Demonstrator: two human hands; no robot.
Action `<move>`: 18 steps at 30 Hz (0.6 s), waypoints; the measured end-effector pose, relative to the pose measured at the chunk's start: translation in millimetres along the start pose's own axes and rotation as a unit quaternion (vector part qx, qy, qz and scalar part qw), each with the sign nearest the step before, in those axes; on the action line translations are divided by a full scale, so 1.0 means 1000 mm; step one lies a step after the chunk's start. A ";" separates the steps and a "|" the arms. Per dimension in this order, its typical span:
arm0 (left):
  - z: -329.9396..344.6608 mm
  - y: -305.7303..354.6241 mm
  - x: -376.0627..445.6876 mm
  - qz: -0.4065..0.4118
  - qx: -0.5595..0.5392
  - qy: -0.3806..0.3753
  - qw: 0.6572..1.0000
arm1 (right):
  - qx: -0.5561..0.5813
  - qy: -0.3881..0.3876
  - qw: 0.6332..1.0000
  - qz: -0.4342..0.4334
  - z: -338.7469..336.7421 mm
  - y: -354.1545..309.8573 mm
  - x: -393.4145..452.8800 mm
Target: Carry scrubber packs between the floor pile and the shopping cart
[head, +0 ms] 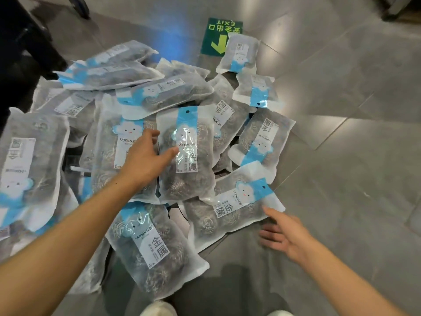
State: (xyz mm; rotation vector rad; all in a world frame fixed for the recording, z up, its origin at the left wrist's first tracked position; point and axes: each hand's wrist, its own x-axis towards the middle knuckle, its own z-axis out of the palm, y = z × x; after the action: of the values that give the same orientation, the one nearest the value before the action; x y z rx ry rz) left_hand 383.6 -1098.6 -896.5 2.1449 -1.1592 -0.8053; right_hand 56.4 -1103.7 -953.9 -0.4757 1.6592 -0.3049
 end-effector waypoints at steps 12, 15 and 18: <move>0.018 -0.009 0.011 -0.081 -0.109 0.007 0.991 | 0.235 -0.071 0.970 0.005 0.064 0.023 0.007; 0.026 -0.008 0.011 -0.088 -0.135 0.012 0.987 | 0.256 -0.082 0.963 -0.002 0.080 0.020 0.007; 0.032 -0.006 0.013 -0.097 -0.139 0.020 0.985 | 0.254 -0.083 0.963 -0.021 0.095 0.015 0.009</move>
State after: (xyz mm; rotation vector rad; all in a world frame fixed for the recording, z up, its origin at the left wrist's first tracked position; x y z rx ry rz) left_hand 369.0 -1113.1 -925.2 2.0479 -0.7742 -0.9438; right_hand 147.5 -1087.7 -982.7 -0.1424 1.3432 -0.6820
